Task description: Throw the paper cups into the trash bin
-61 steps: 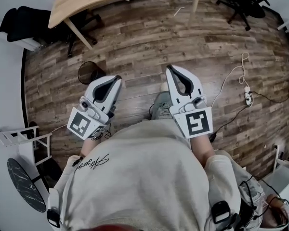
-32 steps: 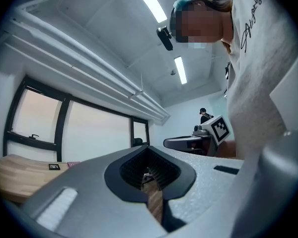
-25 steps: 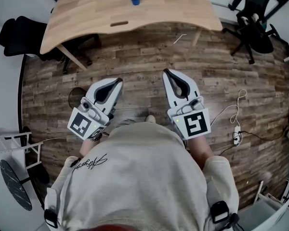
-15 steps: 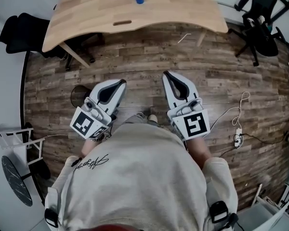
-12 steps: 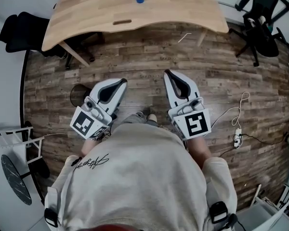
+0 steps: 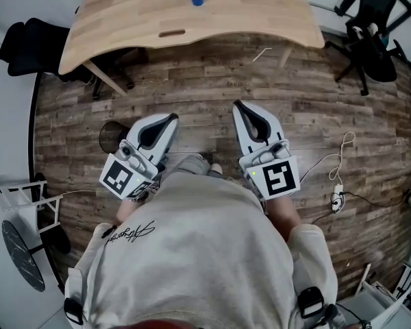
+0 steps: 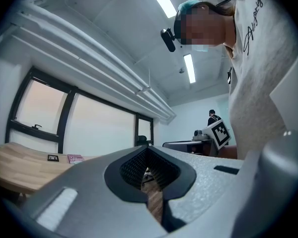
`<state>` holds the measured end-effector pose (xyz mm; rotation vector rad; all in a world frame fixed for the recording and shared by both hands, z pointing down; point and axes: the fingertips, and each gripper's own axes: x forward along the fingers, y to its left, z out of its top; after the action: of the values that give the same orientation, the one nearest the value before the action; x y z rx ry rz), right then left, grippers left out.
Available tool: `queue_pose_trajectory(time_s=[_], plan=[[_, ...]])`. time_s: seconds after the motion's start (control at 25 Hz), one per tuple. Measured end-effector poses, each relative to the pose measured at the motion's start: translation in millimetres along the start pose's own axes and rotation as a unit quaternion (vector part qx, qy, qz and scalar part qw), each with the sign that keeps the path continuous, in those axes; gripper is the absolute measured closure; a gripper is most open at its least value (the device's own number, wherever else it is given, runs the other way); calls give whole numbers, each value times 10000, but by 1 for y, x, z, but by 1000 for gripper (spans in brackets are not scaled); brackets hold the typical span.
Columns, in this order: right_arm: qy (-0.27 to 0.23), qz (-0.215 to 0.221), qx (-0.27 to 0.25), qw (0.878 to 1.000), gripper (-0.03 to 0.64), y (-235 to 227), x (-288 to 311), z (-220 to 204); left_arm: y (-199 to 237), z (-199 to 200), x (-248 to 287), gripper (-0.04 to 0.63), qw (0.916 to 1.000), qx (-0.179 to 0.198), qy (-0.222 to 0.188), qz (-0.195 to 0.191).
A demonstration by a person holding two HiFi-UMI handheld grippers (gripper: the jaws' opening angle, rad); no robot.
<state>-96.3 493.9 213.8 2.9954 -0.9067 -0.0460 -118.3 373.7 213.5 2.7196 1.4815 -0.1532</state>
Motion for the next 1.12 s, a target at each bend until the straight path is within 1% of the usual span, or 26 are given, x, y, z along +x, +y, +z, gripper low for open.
queue_pose_trajectory(time_s=[0.12, 0.28, 0.4, 0.56, 0.92, 1.04, 1.12], plan=[[35, 61, 19, 10000, 607, 3, 2, -1, 2, -3, -1, 592, 10000, -28, 17, 30], [89, 98, -112, 9998, 607, 7, 8, -1, 7, -5, -2, 592, 10000, -70, 13, 54], [123, 41, -179, 9998, 607, 2, 12, -2, 12, -7, 4, 592, 10000, -65, 11, -3], [181, -76, -69, 9998, 607, -13, 19, -11, 22, -8, 12, 592, 10000, -10, 26, -82], [57, -139, -170, 9997, 607, -37, 60, -6, 69, -8, 35, 592, 9999, 52, -46, -124], [114, -142, -321, 9993, 607, -46, 78, -7, 87, -7, 45, 592, 9998, 81, -83, -147], [170, -154, -327, 9992, 607, -52, 91, -11, 99, -8, 52, 592, 9998, 76, -80, -151]])
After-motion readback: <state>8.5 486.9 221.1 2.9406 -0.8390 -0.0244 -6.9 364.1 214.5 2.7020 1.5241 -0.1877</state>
